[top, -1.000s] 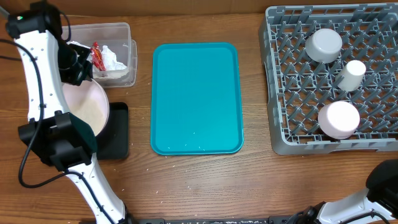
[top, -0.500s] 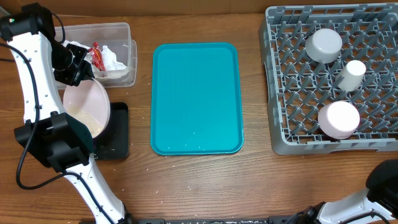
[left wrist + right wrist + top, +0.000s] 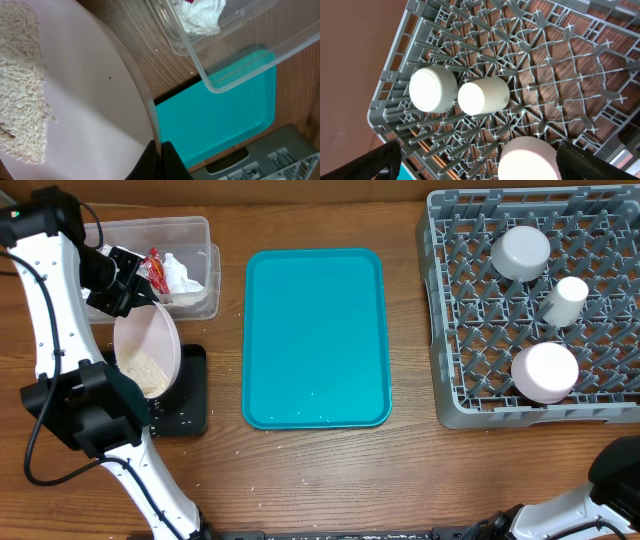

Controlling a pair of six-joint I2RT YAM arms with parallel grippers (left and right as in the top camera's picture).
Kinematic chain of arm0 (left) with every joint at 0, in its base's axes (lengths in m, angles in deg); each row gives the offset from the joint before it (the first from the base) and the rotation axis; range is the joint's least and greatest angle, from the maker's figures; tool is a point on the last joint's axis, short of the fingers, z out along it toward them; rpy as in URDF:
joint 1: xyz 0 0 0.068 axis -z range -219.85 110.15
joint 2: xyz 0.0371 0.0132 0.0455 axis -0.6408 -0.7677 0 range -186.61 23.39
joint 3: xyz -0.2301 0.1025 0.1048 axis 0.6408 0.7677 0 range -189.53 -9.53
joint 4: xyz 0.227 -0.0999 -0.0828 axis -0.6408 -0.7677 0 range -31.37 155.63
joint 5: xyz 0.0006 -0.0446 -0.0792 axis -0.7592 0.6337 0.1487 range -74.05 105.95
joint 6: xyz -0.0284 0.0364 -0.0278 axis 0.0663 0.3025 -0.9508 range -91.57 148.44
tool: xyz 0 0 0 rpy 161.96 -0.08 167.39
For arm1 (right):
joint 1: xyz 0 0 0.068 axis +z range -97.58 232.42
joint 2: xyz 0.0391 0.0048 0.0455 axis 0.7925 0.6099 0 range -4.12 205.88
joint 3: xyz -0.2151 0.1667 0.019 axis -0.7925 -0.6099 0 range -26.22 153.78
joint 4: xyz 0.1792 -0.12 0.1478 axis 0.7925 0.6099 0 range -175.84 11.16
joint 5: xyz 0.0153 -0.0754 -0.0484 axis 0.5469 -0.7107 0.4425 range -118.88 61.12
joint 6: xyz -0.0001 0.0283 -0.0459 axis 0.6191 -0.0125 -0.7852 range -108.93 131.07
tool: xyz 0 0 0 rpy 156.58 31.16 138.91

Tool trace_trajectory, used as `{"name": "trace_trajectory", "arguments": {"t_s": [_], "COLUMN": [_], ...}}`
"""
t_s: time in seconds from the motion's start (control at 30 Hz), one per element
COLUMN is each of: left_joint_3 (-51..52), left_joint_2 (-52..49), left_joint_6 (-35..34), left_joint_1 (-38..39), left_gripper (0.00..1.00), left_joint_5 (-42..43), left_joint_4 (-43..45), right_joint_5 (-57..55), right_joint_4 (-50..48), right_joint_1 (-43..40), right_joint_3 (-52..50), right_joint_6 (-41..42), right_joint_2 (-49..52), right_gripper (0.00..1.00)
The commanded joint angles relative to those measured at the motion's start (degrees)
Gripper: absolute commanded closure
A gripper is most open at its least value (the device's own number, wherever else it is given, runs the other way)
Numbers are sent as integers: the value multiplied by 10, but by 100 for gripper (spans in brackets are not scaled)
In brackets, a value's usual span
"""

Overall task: Sort waste into correct bins and load items into the dishwasher
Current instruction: 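Tilt the plate with the left gripper to pour rice onto the black tray, then hold the plate tilted steeply and shake remaining rice onto the black tray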

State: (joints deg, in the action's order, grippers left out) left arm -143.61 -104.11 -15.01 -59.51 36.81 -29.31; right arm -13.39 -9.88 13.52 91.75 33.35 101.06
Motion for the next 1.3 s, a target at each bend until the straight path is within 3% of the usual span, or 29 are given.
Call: {"name": "trace_trajectory", "arguments": {"t_s": [0.0,0.27,0.93,1.27], "left_joint_3": [5,5,9,65], "left_joint_2": [12,12,12,12], "left_joint_6": [35,84,127,153], "left_joint_1": [-17,-31,-57,-70], "left_gripper": [96,96,96,96], "left_joint_5": [32,86,165,221], "left_joint_4": [-9,-19,-19,-19], "right_joint_5": [-3,-3,-3,-3], "right_joint_4": [-2,-2,-2,-2], "right_joint_1": [2,2,2,2], "right_joint_3": [4,4,4,4], "right_joint_6": [3,3,3,3], "right_joint_2": [-3,-3,-3,-3], "right_gripper": [0,0,0,0]}}
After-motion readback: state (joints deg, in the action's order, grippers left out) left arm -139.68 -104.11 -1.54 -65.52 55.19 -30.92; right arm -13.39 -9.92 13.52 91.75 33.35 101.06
